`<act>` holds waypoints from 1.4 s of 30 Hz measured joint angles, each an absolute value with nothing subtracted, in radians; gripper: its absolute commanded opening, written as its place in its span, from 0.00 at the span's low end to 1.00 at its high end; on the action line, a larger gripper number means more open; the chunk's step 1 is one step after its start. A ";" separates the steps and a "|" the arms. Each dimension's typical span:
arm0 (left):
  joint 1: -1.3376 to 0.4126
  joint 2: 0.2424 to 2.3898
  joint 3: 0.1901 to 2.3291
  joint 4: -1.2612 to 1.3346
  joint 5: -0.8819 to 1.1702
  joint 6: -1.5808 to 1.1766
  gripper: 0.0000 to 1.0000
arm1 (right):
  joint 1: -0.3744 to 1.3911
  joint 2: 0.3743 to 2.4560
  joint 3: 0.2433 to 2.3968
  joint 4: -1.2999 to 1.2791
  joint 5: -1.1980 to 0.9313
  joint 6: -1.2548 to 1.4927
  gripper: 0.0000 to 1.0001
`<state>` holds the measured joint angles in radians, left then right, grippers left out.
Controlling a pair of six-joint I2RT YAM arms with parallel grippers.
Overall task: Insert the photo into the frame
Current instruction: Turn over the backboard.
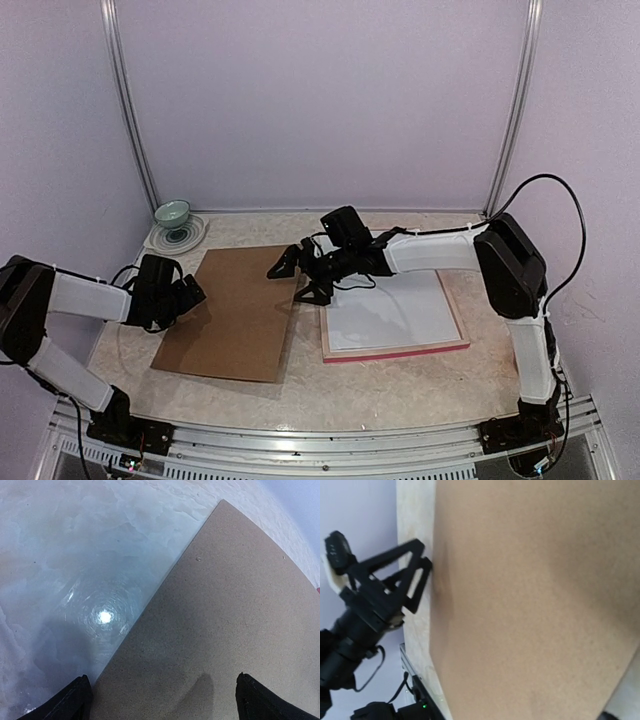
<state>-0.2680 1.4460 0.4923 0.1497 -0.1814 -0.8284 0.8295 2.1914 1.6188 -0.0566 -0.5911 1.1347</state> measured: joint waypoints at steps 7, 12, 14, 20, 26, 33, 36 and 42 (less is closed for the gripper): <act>-0.361 1.415 0.480 0.126 -0.176 -0.876 0.99 | 0.783 2.129 1.515 -0.008 -0.592 1.133 0.99; -0.448 1.417 0.483 0.127 -0.165 -0.916 0.99 | 0.736 2.075 1.410 0.018 -0.590 1.124 0.99; -0.474 1.426 0.490 0.130 -0.160 -0.929 0.99 | 0.722 2.056 1.370 0.029 -0.591 1.120 0.99; -0.522 1.465 0.513 0.167 -0.147 -0.955 0.99 | 0.683 2.027 1.302 0.035 -0.591 1.100 0.99; -0.540 1.472 0.513 0.183 -0.145 -0.971 0.99 | 0.668 2.027 1.298 0.017 -0.590 1.063 0.99; -0.546 1.467 0.513 0.182 -0.132 -0.987 0.99 | 0.665 2.027 1.298 -0.020 -0.586 1.029 0.99; -0.548 1.466 0.513 0.180 -0.128 -0.991 0.99 | 0.664 2.027 1.297 -0.025 -0.586 1.018 0.99; -0.552 1.466 0.511 0.183 -0.129 -0.992 0.99 | 0.664 2.025 1.290 -0.024 -0.586 1.009 0.99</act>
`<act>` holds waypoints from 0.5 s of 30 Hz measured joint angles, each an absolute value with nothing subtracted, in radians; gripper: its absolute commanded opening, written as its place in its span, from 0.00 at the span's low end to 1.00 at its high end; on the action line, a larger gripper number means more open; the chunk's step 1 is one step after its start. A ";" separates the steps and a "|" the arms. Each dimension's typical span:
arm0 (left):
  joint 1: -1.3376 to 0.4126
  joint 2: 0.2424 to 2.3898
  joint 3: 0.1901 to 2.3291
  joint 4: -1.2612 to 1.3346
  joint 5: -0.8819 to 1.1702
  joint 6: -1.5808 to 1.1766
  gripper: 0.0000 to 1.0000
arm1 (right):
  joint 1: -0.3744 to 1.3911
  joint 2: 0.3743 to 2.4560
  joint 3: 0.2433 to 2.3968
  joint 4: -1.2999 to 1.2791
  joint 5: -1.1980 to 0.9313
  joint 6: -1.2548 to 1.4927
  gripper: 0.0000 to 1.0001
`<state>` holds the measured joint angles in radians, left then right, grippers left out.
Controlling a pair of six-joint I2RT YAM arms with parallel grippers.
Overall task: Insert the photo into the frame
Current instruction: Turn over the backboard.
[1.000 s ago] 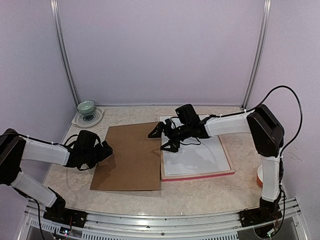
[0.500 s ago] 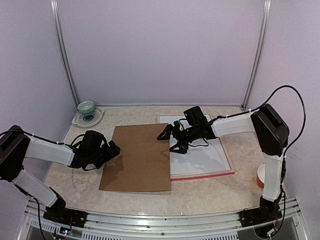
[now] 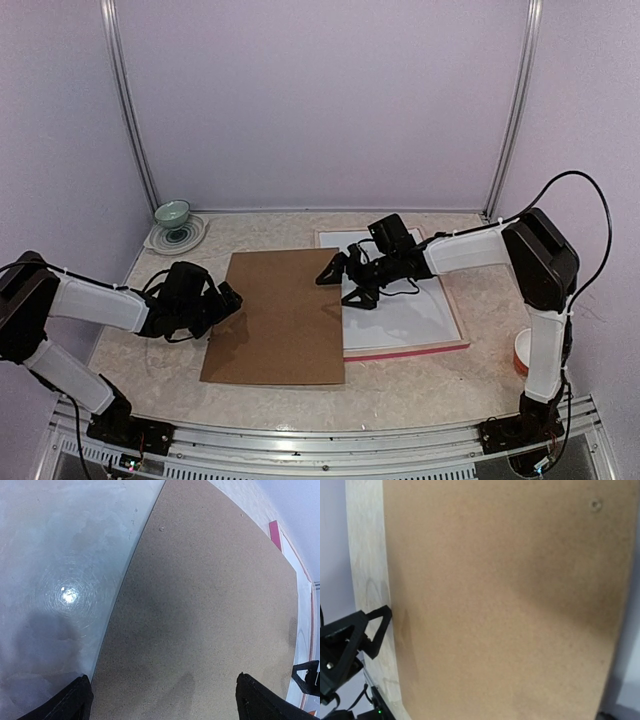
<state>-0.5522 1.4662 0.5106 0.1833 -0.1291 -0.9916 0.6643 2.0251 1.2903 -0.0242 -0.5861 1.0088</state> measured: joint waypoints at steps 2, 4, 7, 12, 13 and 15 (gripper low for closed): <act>-0.554 1.466 0.509 0.186 -0.130 -0.992 0.99 | 0.664 2.023 1.285 -0.024 -0.587 1.006 0.99; -0.556 1.466 0.508 0.188 -0.130 -0.992 0.99 | 0.664 2.019 1.279 -0.023 -0.587 1.005 0.99; -0.558 1.466 0.506 0.194 -0.131 -0.992 0.99 | 0.664 2.014 1.273 -0.023 -0.587 1.002 0.99; -0.559 1.466 0.504 0.199 -0.127 -0.994 0.99 | 0.664 2.008 1.261 -0.017 -0.590 0.995 0.99; -0.561 1.466 0.503 0.202 -0.121 -0.996 0.99 | 0.664 2.006 1.257 -0.018 -0.590 0.994 0.99; -0.567 1.466 0.500 0.210 -0.109 -0.999 0.99 | 0.664 2.006 1.250 -0.018 -0.591 0.992 0.99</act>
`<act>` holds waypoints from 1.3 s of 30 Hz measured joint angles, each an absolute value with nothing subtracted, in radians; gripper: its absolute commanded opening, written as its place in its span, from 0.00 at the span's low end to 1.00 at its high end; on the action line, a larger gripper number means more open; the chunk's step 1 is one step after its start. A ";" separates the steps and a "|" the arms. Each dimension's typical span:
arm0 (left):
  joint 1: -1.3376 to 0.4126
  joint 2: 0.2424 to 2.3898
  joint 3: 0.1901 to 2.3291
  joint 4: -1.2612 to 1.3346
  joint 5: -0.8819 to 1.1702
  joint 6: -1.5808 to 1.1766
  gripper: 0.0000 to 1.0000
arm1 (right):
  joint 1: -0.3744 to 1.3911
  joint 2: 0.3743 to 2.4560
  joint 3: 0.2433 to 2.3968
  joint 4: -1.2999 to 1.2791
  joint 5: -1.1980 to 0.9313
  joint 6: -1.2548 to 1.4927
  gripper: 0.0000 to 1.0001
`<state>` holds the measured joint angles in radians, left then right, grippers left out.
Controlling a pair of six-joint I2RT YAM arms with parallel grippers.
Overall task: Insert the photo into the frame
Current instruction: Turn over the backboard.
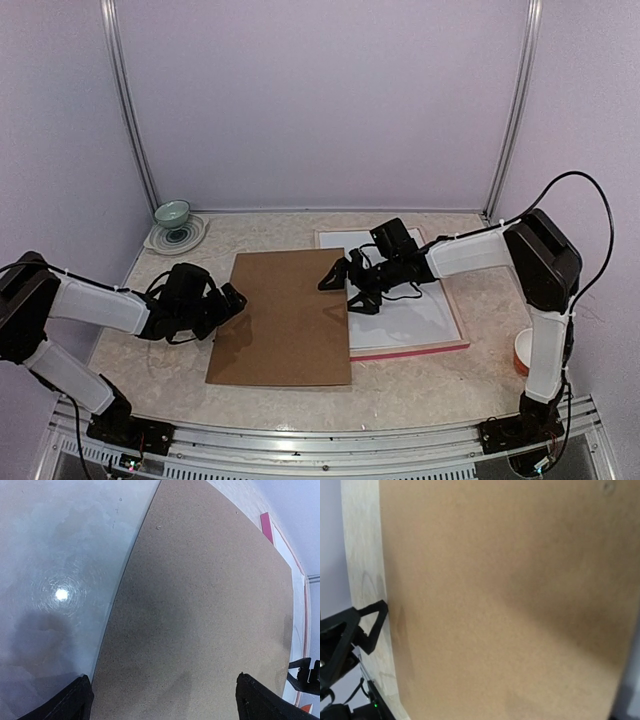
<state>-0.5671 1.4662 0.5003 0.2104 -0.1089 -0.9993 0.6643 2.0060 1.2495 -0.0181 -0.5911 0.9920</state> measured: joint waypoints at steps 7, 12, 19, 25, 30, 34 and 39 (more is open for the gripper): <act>-0.577 1.467 0.497 0.226 -0.074 -1.008 0.99 | 0.664 2.001 1.214 -0.017 -0.604 0.992 0.99; -0.577 1.467 0.493 0.234 -0.071 -1.008 0.99 | 0.664 1.997 1.214 -0.002 -0.622 0.993 0.99; -0.577 1.467 0.492 0.237 -0.071 -1.008 0.99 | 0.658 1.974 1.213 0.017 -0.653 0.988 0.99; -0.579 1.473 0.492 0.252 -0.070 -1.008 0.99 | 0.652 1.934 1.216 0.066 -0.699 0.988 0.97; -0.585 1.484 0.492 0.278 -0.057 -1.008 0.99 | 0.651 1.907 1.242 0.105 -0.744 0.987 0.97; -0.595 1.490 0.492 0.292 -0.044 -1.007 0.99 | 0.651 1.879 1.267 0.121 -0.772 0.985 0.97; -0.620 1.500 0.496 0.307 -0.028 -1.006 0.99 | 0.651 1.855 1.301 0.139 -0.802 0.986 0.97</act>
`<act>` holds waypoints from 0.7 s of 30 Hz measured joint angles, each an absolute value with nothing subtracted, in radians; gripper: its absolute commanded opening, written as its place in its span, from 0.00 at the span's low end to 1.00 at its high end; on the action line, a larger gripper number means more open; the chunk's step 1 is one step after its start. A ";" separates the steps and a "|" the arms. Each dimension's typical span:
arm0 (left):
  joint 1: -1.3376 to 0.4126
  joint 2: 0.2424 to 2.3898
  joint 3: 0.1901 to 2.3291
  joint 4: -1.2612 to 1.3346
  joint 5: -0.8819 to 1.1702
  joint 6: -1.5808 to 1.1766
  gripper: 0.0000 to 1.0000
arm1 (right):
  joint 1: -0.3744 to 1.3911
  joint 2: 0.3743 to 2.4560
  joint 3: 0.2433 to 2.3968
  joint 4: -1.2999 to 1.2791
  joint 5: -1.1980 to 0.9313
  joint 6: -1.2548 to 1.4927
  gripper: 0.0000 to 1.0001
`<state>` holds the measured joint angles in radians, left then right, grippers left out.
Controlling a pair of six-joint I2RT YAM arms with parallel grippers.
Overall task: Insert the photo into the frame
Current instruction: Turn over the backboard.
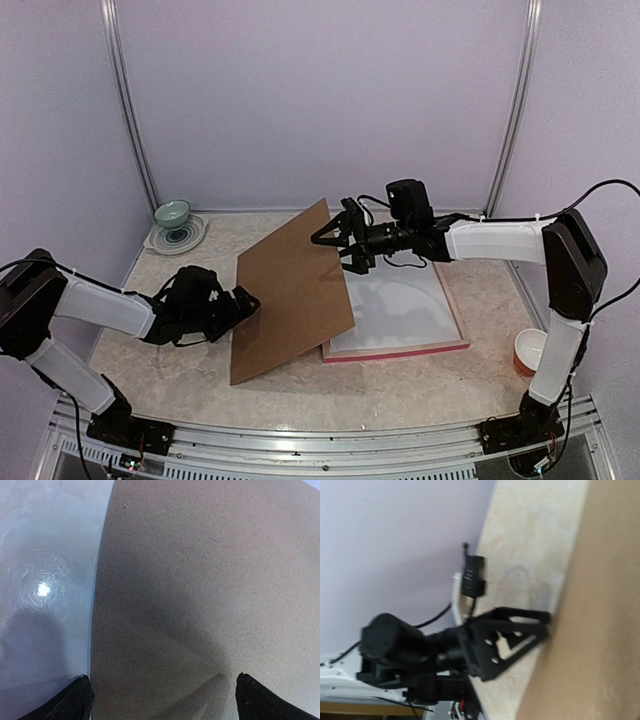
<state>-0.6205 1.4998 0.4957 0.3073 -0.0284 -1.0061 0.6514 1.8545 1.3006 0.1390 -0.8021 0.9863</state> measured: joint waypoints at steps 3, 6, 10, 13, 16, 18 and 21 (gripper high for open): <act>-0.636 1.503 0.500 0.307 -0.018 -1.006 0.99 | 0.652 1.849 1.314 0.168 -0.825 1.000 0.97; -0.643 1.505 0.504 0.307 -0.007 -1.008 0.99 | 0.654 1.849 1.335 0.184 -0.843 1.016 0.99; -0.647 1.503 0.511 0.314 0.011 -1.021 0.99 | 0.665 1.850 1.392 0.170 -0.852 1.025 0.99; -0.652 1.491 0.514 0.326 0.023 -1.024 0.99 | 0.686 1.851 1.452 0.169 -0.861 1.029 0.99; -0.659 1.488 0.514 0.310 0.033 -1.024 0.99 | 0.715 1.855 1.510 0.174 -0.881 1.031 0.99; -0.665 1.488 0.513 0.290 0.042 -1.023 0.99 | 0.742 1.860 1.548 0.185 -0.897 1.030 0.99; -0.667 1.488 0.513 0.276 0.048 -1.021 0.99 | 0.767 1.864 1.575 0.195 -0.910 1.025 0.99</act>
<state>-0.6674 1.4883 0.5129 0.2756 0.0479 -1.0214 0.7666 1.8645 1.5745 0.1947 -0.9100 1.0252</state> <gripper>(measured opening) 0.988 0.991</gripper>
